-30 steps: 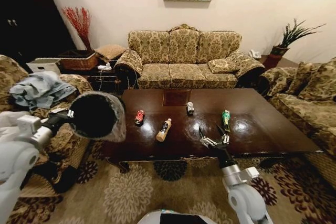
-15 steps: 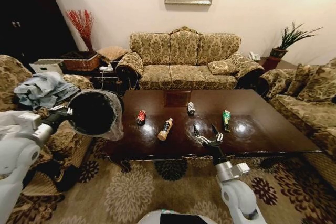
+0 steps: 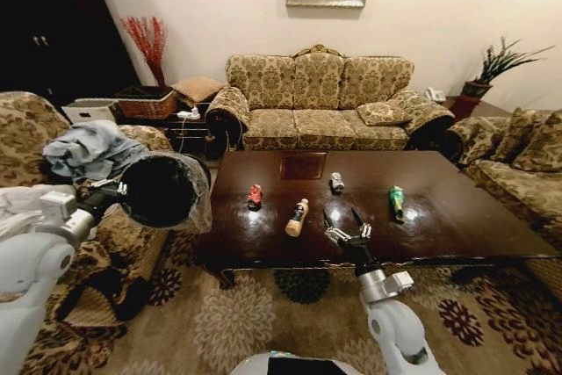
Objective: Move to the front of the table and place the trash on the table into the trash bin.
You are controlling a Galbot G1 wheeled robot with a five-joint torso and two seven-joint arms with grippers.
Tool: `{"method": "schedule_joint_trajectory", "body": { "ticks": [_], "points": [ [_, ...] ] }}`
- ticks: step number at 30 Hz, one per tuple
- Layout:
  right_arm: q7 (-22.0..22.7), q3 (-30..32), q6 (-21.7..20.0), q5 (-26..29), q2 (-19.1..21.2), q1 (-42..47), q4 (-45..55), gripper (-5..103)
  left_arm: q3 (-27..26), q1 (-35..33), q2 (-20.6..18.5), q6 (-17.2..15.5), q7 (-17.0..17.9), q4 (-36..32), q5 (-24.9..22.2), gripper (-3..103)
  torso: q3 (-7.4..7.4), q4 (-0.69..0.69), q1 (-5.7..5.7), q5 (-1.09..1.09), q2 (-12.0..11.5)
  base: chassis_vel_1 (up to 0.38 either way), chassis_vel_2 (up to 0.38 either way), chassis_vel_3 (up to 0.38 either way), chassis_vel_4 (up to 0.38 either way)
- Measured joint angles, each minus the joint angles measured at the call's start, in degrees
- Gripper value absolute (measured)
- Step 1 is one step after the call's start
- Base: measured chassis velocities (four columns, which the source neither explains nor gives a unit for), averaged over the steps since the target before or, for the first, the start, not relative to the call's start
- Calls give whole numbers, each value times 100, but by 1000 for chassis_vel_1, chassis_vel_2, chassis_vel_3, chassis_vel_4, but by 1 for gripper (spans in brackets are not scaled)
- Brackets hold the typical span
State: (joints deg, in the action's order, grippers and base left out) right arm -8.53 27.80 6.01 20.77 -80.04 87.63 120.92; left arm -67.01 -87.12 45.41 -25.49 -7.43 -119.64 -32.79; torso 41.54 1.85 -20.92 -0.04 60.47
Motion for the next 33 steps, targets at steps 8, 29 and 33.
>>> {"method": "schedule_joint_trajectory", "body": {
  "ticks": [8,29,33],
  "points": [
    [2,-9,-137,42,-1,-19,-32,100,22,26,19,24,-3,15,-10,0,2,-9,-3,6,-1,-18,-15,5,-2],
    [29,-195,-138,41,-26,-141,-285,100,65,12,23,135,-10,13,-16,0,2,-5,-3,5,-1,-114,106,111,-110],
    [59,-268,-147,50,-20,-215,-376,100,78,11,16,141,-12,13,-15,0,4,-5,-8,3,-3,-201,190,198,-212]
  ]
}}
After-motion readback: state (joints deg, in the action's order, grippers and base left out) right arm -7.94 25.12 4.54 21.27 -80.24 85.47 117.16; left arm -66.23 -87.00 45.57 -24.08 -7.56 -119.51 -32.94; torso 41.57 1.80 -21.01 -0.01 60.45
